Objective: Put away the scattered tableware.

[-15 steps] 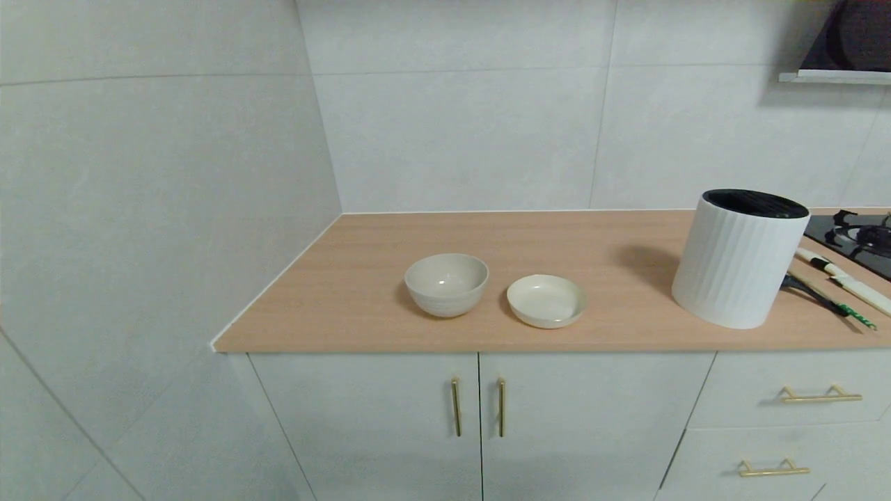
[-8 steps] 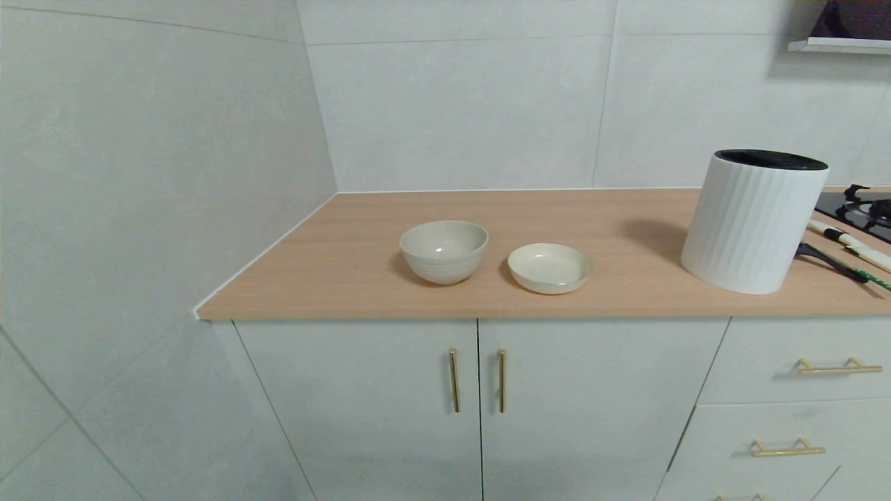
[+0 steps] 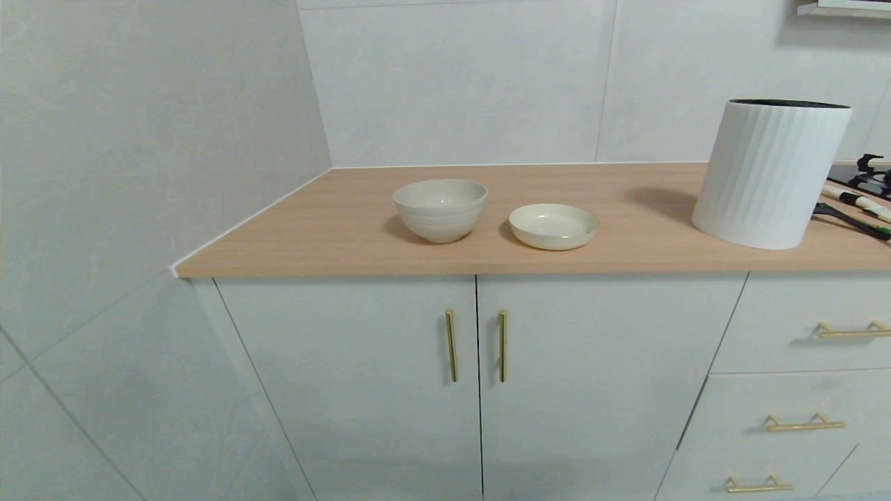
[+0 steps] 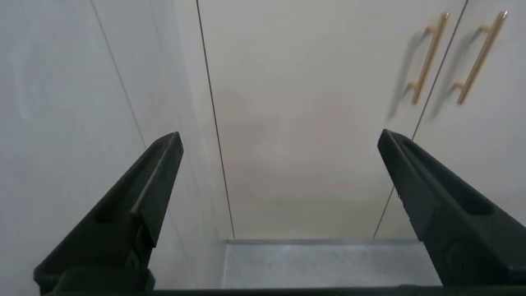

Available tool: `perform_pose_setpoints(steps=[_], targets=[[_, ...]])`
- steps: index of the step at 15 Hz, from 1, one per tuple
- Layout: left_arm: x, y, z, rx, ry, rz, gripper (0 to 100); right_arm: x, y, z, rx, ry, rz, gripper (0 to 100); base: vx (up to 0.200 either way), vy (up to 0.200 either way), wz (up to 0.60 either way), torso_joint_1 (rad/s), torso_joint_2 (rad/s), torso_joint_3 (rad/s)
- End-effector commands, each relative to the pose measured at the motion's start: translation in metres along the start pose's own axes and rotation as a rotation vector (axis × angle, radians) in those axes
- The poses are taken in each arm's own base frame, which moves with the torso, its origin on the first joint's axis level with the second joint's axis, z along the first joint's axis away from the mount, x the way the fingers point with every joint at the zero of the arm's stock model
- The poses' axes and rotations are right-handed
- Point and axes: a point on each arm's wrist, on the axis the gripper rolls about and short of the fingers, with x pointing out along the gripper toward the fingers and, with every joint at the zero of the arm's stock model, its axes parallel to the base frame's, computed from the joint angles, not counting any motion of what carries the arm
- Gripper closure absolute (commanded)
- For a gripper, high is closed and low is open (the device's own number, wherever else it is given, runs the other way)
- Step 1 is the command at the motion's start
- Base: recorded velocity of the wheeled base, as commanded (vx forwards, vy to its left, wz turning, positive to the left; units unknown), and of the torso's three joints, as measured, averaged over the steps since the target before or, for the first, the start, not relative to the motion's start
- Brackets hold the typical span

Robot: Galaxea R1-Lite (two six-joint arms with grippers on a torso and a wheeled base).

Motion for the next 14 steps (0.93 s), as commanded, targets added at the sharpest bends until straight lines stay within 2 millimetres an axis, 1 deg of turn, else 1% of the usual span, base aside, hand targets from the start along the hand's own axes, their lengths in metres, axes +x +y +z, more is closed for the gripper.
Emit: perform_pose_setpoints(steps=[1,6,9,14], targets=[[0.0,0.0,0.0,0.0,0.0,0.0,0,0.0001,0.0,0.0,0.0,0.002,0.0,0,0.0,0.0,0.0,-0.139,0.46,0.315],[0.0,0.0,0.0,0.0,0.0,0.0,0,0.0,0.0,0.0,0.0,0.0,0.0,0,0.0,0.0,0.0,-0.106,0.43,0.321],[0.0,0.0,0.0,0.0,0.0,0.0,0,0.0,0.0,0.0,0.0,0.0,0.0,0,0.0,0.0,0.0,-0.028,0.11,0.072],[0.0,0.0,0.0,0.0,0.0,0.0,0,0.0,0.0,0.0,0.0,0.0,0.0,0,0.0,0.0,0.0,0.0,0.0,0.0]])
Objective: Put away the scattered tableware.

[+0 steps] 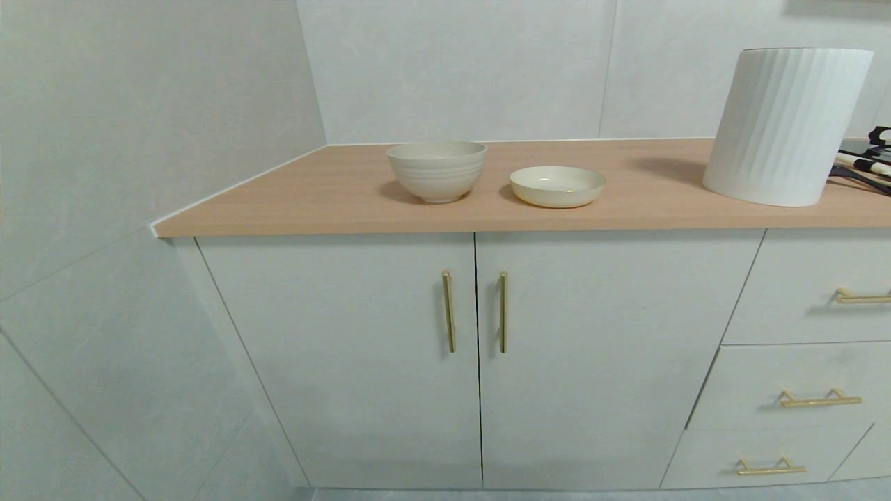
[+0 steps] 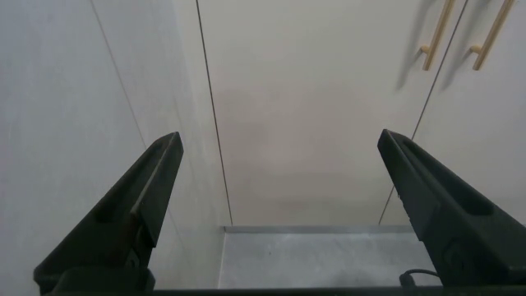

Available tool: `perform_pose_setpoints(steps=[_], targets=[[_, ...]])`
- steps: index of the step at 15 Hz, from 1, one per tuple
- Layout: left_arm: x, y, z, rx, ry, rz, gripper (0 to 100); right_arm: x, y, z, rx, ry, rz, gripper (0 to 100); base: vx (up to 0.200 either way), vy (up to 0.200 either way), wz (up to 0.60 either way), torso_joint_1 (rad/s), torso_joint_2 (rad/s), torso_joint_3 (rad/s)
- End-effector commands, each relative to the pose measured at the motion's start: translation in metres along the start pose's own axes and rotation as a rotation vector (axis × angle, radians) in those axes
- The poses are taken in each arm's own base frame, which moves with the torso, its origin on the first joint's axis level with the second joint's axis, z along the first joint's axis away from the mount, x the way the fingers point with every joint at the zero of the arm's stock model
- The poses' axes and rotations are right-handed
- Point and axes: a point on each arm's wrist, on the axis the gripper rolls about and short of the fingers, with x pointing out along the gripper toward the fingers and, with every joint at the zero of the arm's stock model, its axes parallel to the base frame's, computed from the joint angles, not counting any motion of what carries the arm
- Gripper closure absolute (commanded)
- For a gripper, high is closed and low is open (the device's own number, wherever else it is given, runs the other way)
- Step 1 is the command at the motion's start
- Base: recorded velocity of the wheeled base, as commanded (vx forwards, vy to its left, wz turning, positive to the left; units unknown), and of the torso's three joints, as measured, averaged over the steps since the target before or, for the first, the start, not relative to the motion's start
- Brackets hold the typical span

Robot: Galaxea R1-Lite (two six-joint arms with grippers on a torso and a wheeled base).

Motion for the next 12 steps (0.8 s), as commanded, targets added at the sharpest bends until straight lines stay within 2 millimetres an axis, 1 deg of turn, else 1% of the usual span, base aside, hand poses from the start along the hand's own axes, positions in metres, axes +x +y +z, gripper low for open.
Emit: perform_pose_setpoints(steps=[1,2,3,12], targets=[[0.0,0.0,0.0,-0.002,0.0,0.0,0,0.0,0.0,0.0,0.0,0.0,0.0,0,0.0,0.0,0.0,0.0,0.0,0.0],[0.0,0.0,0.0,-0.002,0.0,0.0,0,0.0001,0.0,0.0,0.0,0.002,0.0,0,0.0,0.0,0.0,0.0,0.0,0.0],[0.0,0.0,0.0,-0.002,0.0,0.0,0,0.0,0.0,0.0,0.0,0.0,0.0,0,0.0,0.2,0.0,0.002,0.01,0.002],[0.0,0.0,0.0,0.0,0.0,0.0,0,0.0001,0.0,0.0002,0.0,0.0,0.0,0,0.0,0.0,0.0,0.0,0.0,0.0]])
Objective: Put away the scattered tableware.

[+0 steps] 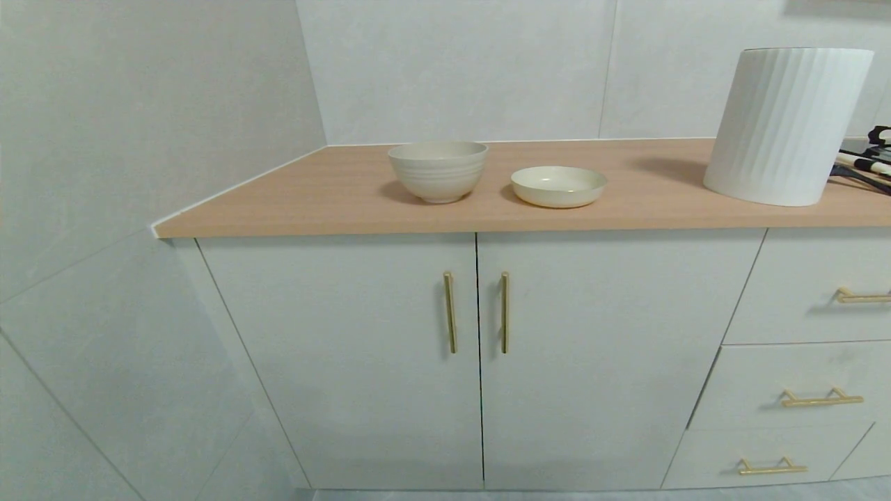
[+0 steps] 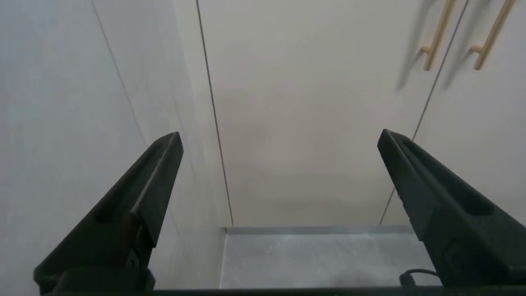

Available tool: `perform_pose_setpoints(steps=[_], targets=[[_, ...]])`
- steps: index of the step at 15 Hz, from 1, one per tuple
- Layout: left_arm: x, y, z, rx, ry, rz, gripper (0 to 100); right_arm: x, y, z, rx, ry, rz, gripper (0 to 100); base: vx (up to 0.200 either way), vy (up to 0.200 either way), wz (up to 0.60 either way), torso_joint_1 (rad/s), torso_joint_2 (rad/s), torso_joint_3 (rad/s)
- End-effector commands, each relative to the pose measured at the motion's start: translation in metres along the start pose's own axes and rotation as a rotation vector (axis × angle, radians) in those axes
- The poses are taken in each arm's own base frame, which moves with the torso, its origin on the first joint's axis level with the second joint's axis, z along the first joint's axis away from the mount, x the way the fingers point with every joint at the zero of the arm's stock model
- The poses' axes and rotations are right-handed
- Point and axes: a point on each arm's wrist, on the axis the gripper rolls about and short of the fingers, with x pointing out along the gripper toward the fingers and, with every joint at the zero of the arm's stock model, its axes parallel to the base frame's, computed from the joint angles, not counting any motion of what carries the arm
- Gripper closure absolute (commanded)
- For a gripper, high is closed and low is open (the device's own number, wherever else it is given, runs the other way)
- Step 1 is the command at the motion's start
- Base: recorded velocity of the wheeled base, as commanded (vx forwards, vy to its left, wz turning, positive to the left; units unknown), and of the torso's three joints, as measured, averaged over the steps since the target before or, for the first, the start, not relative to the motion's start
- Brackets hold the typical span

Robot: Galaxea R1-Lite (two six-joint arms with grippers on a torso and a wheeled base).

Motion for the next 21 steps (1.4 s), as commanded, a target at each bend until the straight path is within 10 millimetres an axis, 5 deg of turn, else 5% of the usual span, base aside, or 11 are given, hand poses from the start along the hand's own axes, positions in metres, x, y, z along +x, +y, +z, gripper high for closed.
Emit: perform_pose_setpoints(steps=[1,6,7,9,15,19,21], targets=[[0.0,0.0,0.0,0.0,0.0,0.0,0,0.0,0.0,0.0,-0.001,0.001,0.0,0,0.0,0.0,0.0,0.0,0.0,0.0],[0.0,0.0,0.0,0.0,0.0,0.0,0,-0.001,0.0,0.004,-0.011,-0.021,0.011,0,0.0,0.0,0.0,0.0,0.0,0.0],[0.0,0.0,0.0,0.0,0.0,0.0,0,-0.011,0.002,0.038,0.034,-0.131,0.06,0,0.0,0.0,0.0,0.0,0.0,0.0],[0.0,0.0,0.0,0.0,0.0,0.0,0,-0.004,0.003,0.061,0.08,-0.011,0.199,0,0.0,0.0,0.0,0.0,0.0,0.0],[0.0,0.0,0.0,0.0,0.0,0.0,0,0.093,0.028,0.1,0.006,0.451,0.546,0,0.0,0.0,0.0,0.0,0.0,0.0],[0.0,0.0,0.0,0.0,0.0,0.0,0,0.18,0.089,0.118,0.007,0.543,0.685,0,0.0,0.0,0.0,0.0,0.0,0.0],[0.0,0.0,0.0,0.0,0.0,0.0,0,0.204,0.125,0.125,0.065,0.536,0.769,0,0.0,0.0,0.0,0.0,0.0,0.0]])
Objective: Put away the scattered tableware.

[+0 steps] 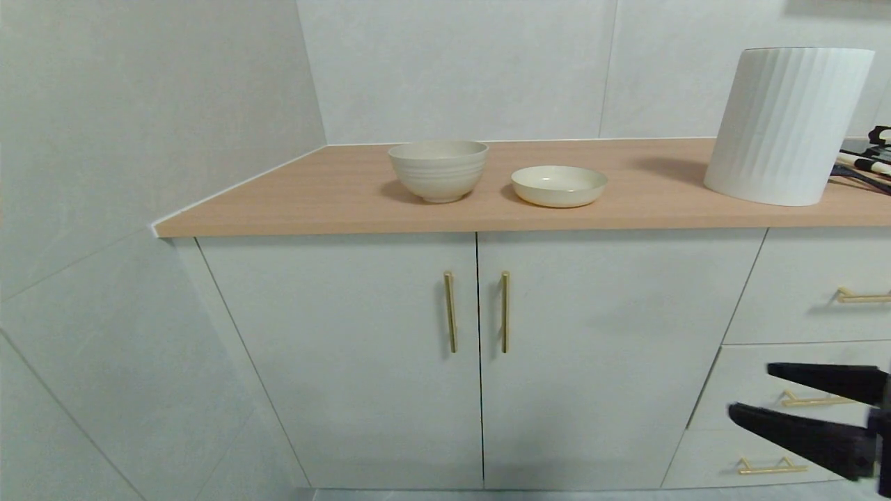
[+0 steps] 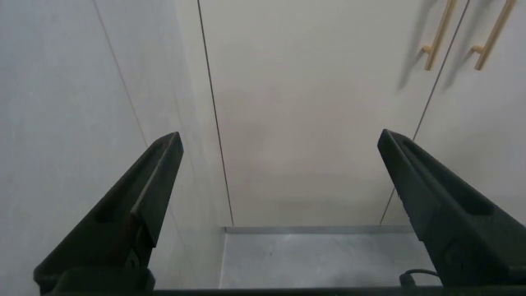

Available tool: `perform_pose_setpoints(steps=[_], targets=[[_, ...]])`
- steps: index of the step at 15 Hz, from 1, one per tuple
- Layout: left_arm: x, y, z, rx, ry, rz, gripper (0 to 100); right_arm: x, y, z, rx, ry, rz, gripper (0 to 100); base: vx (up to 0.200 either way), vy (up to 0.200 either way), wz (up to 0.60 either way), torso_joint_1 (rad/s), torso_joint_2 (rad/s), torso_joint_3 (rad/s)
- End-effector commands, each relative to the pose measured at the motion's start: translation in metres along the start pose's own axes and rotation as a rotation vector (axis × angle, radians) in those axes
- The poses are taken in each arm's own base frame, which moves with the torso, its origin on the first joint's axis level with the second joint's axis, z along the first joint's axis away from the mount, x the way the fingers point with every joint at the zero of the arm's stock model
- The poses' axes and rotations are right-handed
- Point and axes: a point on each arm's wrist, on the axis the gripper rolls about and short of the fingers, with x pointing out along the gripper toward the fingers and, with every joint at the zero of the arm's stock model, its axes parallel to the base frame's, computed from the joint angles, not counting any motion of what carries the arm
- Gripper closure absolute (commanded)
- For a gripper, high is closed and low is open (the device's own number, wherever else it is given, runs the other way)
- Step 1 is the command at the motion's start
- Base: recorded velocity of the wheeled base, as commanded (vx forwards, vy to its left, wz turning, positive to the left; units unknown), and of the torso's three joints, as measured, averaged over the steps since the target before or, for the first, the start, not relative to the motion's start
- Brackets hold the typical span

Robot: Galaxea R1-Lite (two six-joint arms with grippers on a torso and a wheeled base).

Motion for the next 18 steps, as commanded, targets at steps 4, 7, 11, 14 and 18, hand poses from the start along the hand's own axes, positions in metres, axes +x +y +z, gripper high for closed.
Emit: perform_pose_setpoints(steps=[4,7,11,14,18], targets=[[0.0,0.0,0.0,0.0,0.0,0.0,0,0.128,0.025,0.051,0.077,0.11,0.23,0,0.0,0.0,0.0,0.0,0.0,0.0],[0.0,0.0,0.0,0.0,0.0,0.0,0,0.189,0.027,0.051,0.086,0.153,0.246,0,0.0,0.0,0.0,0.0,0.0,0.0],[0.0,0.0,0.0,0.0,0.0,0.0,0,0.223,0.021,0.032,0.082,0.113,0.248,0,0.0,0.0,0.0,0.0,0.0,0.0],[0.0,0.0,0.0,0.0,0.0,0.0,0,0.234,0.02,0.031,0.142,0.065,0.248,0,0.0,0.0,0.0,0.0,0.0,0.0],[0.0,0.0,0.0,0.0,0.0,0.0,0,0.246,0.016,0.029,0.142,-0.015,0.231,0,0.0,0.0,0.0,0.0,0.0,0.0]])
